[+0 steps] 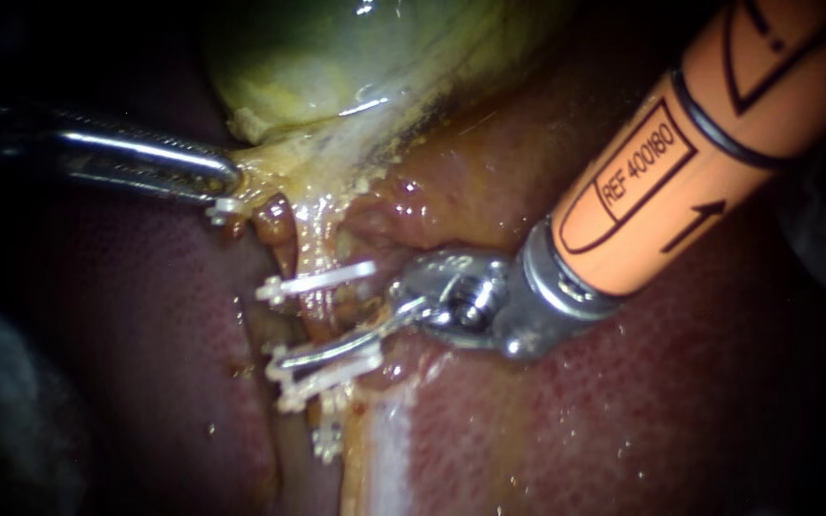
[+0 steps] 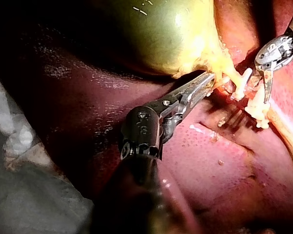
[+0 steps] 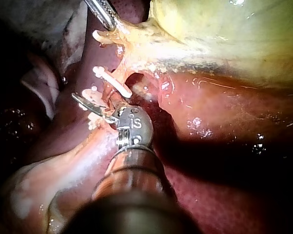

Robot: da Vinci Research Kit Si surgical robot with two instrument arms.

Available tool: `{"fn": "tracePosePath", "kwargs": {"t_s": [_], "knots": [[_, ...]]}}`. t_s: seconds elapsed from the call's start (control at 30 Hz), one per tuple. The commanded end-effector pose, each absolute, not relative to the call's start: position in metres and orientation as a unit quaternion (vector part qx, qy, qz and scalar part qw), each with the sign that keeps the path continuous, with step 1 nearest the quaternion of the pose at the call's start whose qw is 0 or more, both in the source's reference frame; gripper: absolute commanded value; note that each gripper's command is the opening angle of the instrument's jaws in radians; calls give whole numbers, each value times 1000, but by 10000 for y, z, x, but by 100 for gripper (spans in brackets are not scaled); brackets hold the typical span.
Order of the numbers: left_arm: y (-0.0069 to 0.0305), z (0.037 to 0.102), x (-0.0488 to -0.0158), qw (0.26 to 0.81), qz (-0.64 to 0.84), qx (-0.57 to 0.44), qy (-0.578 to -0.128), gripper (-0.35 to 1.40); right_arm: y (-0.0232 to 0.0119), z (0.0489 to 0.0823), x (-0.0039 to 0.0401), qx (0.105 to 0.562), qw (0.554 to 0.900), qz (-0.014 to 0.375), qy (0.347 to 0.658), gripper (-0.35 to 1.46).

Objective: Go to the cutting position right tube

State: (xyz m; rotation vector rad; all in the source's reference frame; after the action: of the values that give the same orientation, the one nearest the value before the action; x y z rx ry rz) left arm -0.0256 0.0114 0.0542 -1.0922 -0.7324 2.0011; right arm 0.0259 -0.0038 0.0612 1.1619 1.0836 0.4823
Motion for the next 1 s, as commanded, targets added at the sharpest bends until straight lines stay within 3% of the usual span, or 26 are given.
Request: {"fn": "tracePosePath", "kwargs": {"t_s": [0.03,0.57,1.0], "knots": [[114,543,-256,365,778,-425,-285,-35,-37,613,262,513,675,219,484,130],[114,543,-257,365,778,-424,-285,-35,-41,610,283,505,672,229,492,130],[114,543,-257,365,778,-424,-285,-35,-38,542,286,533,631,226,517,130]]}}
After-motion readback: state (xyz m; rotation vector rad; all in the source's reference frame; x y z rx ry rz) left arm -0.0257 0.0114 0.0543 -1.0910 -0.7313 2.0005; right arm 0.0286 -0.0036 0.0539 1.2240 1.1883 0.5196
